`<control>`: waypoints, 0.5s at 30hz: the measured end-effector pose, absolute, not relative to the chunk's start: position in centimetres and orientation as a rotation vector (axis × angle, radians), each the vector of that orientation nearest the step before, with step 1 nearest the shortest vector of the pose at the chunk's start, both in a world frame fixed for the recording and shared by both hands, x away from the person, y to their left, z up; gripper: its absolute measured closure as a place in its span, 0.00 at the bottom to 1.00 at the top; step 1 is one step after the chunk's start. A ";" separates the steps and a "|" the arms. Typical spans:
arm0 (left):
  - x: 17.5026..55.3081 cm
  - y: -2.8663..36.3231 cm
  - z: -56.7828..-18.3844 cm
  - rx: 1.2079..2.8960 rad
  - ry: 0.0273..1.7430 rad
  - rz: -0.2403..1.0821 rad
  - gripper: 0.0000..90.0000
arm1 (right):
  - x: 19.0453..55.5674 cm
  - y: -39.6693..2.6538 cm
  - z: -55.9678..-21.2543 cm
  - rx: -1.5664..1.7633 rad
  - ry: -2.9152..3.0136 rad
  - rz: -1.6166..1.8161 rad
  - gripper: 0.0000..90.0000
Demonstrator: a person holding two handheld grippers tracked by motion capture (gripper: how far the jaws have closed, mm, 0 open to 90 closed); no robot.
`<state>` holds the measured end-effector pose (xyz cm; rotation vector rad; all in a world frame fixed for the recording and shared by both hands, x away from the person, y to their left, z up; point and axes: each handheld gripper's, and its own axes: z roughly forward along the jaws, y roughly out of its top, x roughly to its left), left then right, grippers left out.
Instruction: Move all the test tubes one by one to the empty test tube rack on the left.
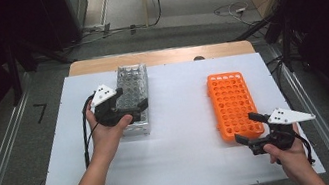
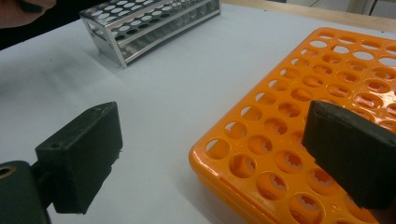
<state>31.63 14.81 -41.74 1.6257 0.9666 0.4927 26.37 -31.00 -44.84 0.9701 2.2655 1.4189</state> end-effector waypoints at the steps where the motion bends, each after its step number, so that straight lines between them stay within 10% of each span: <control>1: 31.2 14.9 -41.8 1.623 0.962 0.491 0.00 | 26.4 -31.0 -44.9 0.972 2.263 1.422 0.04; 15: 25.1 17.3 -43.8 1.630 0.938 0.503 0.00 | 26.7 -31.3 -45.3 0.992 2.255 1.403 0.04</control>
